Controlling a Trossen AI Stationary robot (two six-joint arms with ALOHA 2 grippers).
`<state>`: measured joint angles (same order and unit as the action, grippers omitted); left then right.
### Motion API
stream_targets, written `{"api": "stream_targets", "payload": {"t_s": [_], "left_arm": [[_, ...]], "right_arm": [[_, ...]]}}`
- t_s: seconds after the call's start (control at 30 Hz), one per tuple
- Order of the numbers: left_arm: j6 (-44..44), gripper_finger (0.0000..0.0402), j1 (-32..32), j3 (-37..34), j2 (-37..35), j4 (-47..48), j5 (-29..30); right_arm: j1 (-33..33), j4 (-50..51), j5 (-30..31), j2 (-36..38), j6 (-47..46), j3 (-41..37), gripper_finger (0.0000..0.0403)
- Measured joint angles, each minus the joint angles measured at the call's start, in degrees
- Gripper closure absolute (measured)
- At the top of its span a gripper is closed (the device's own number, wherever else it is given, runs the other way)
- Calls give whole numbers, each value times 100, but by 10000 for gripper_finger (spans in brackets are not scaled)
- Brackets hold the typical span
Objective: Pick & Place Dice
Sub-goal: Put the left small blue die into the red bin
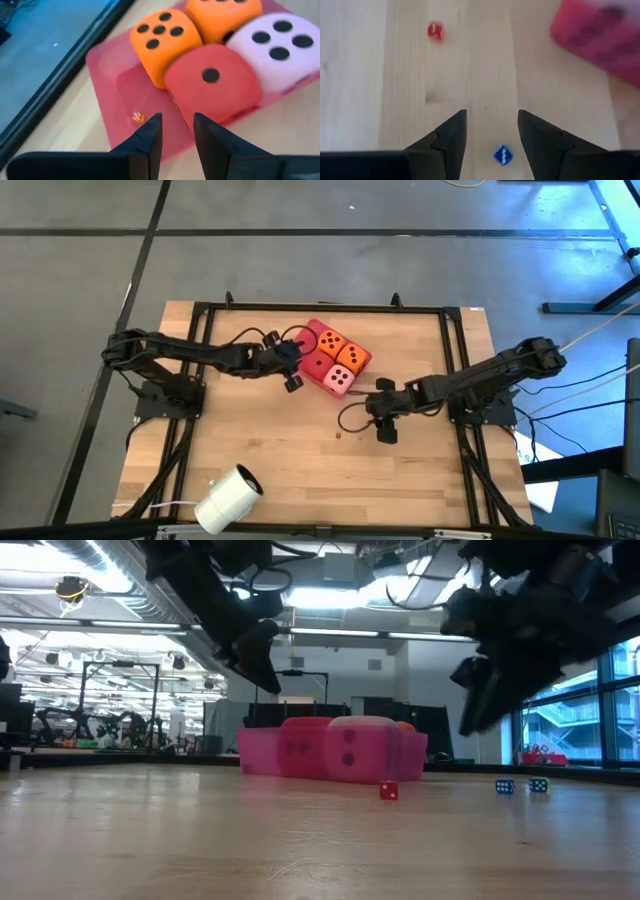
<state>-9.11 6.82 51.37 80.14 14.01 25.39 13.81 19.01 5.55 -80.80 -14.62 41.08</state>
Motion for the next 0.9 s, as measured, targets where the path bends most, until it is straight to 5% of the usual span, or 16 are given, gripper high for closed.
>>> {"api": "stream_targets", "payload": {"t_s": [0.9], "left_arm": [[-233,299,-89,-2,2,-4,-11]], "right_arm": [[67,724,308,-696,-1495,-2,225]]}}
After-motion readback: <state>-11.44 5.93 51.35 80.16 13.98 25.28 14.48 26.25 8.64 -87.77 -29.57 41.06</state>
